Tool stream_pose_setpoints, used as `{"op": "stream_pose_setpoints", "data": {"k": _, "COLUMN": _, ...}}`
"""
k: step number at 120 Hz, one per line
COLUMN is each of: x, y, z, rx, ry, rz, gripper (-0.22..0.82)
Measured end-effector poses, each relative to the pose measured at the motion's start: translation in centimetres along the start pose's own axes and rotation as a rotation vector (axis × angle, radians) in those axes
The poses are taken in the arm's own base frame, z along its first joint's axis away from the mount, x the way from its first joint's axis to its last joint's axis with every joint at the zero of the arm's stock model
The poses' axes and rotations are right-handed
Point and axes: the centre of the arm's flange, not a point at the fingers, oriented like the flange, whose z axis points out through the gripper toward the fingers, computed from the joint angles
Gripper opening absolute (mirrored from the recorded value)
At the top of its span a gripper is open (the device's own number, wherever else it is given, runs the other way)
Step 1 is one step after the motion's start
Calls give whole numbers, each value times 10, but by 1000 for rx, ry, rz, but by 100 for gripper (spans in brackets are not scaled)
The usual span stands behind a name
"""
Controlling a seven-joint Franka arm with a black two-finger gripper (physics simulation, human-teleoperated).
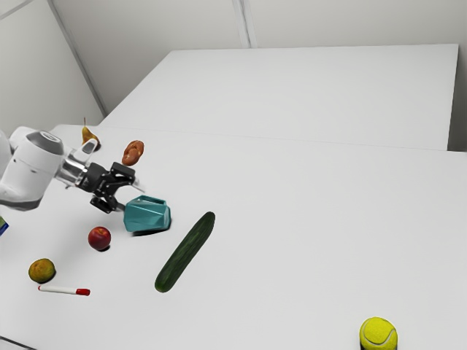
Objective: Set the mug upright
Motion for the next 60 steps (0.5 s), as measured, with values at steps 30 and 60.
{"op": "stream_pose_setpoints", "data": {"k": 30, "x": -13, "y": -6, "z": 5, "rx": -93, "ry": -52, "rz": 21, "gripper": 13}}
{"op": "stream_pose_setpoints", "data": {"k": 60, "x": -15, "y": 6, "z": 3, "rx": -124, "ry": -70, "rz": 88, "gripper": -11}}
